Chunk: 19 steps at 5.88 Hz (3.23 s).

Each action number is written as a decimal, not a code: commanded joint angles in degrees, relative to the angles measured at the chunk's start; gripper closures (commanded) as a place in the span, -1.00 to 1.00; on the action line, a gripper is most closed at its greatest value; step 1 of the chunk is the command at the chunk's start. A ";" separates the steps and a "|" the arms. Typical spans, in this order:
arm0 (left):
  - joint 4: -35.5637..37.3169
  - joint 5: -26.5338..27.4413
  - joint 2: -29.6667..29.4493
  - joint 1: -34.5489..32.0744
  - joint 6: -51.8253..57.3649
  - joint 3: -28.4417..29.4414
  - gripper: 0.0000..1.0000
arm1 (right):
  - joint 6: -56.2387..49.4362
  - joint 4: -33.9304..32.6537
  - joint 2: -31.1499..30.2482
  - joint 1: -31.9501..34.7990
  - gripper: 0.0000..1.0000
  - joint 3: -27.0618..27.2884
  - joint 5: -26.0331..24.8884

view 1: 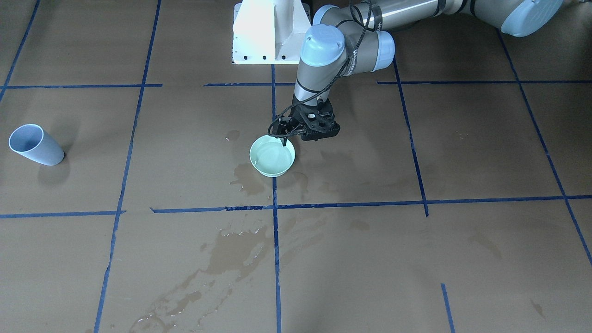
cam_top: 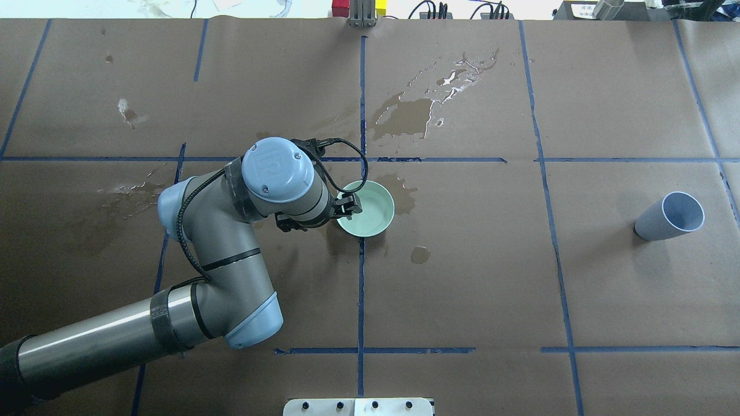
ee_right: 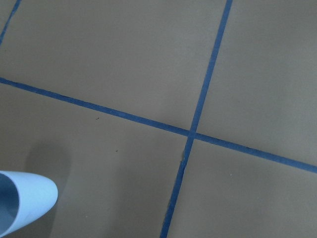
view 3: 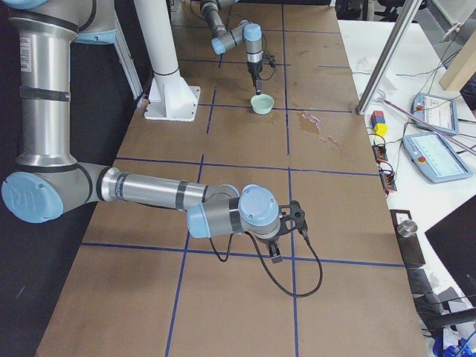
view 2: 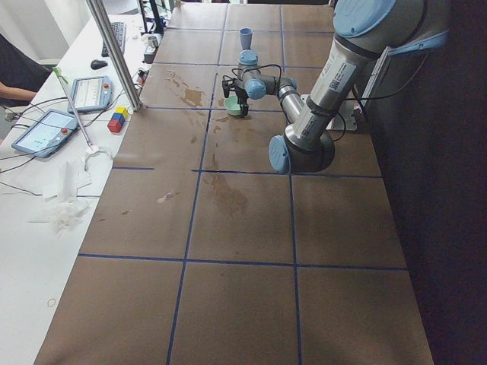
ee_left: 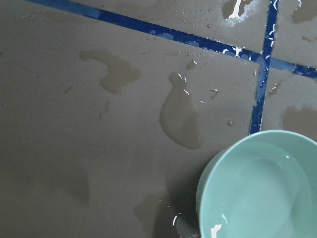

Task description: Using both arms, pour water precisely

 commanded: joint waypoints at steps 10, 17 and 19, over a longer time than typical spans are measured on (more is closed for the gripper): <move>-3.34 -2.68 -1.86 -1.85 -0.30 3.63 0.98 | -7.73 -17.90 -0.84 1.03 -1.00 10.46 -2.33; -12.75 -20.60 19.47 -16.25 13.28 -5.85 1.00 | -7.82 -17.64 -0.84 1.03 -1.00 10.55 -2.42; -22.61 -21.32 27.45 -19.43 14.46 -5.60 1.00 | -7.73 -17.64 -1.01 1.03 -1.00 10.99 -2.42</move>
